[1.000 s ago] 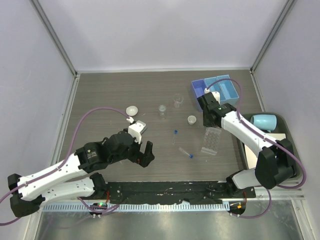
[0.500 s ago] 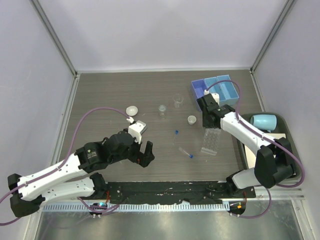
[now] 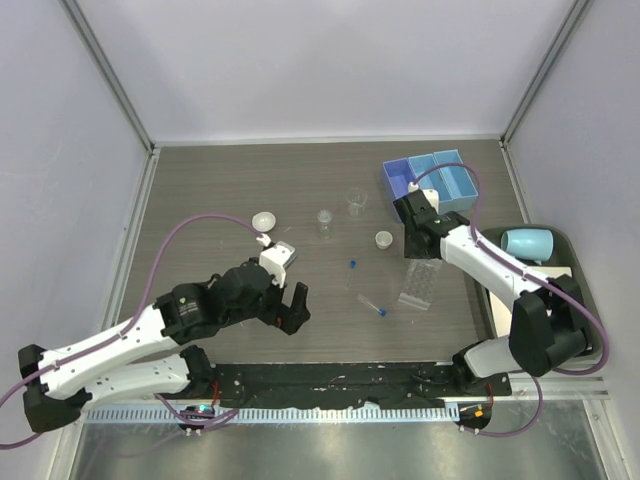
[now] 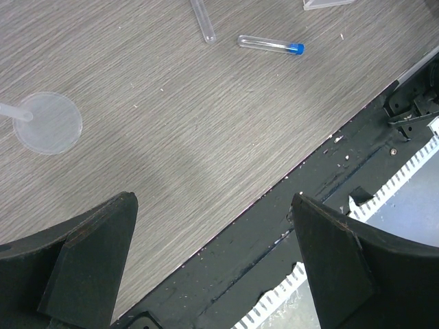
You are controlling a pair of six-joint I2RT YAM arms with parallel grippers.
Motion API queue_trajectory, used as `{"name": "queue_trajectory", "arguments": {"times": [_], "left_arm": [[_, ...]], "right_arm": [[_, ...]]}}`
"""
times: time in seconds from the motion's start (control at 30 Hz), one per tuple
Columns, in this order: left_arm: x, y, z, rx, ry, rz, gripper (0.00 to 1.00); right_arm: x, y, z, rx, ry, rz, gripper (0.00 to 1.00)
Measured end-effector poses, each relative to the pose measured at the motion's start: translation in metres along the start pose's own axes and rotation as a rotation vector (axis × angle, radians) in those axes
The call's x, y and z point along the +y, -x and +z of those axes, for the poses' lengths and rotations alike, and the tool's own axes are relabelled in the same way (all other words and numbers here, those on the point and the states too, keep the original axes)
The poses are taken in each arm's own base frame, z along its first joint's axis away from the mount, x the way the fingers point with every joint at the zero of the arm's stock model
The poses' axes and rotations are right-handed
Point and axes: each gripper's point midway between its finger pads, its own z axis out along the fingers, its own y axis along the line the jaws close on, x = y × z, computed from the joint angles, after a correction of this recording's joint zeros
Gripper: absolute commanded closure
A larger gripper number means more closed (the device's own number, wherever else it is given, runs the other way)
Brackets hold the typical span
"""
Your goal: Organize the chemistry lab equipment
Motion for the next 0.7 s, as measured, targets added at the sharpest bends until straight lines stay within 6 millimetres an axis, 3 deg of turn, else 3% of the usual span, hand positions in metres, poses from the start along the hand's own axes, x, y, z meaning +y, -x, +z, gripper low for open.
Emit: {"name": "queue_trajectory", "arguments": {"times": [0.27,0.53,0.7], "left_arm": [[0.002,-0.008,0.014,0.054,0.033,0.01,0.0],[0.004,-0.006,0.046,0.097,0.108,0.027,0.0],[0.01,0.004,0.076,0.099,0.201,0.038,0.0]], "right_arm": [[-0.007,0.007,-0.02,-0.03,0.009,0.012,0.63],[-0.013,0.039,-0.086,-0.198,0.093,0.062,0.63],[-0.009,0.035,-0.111,-0.239,0.157,0.049,0.63]]}}
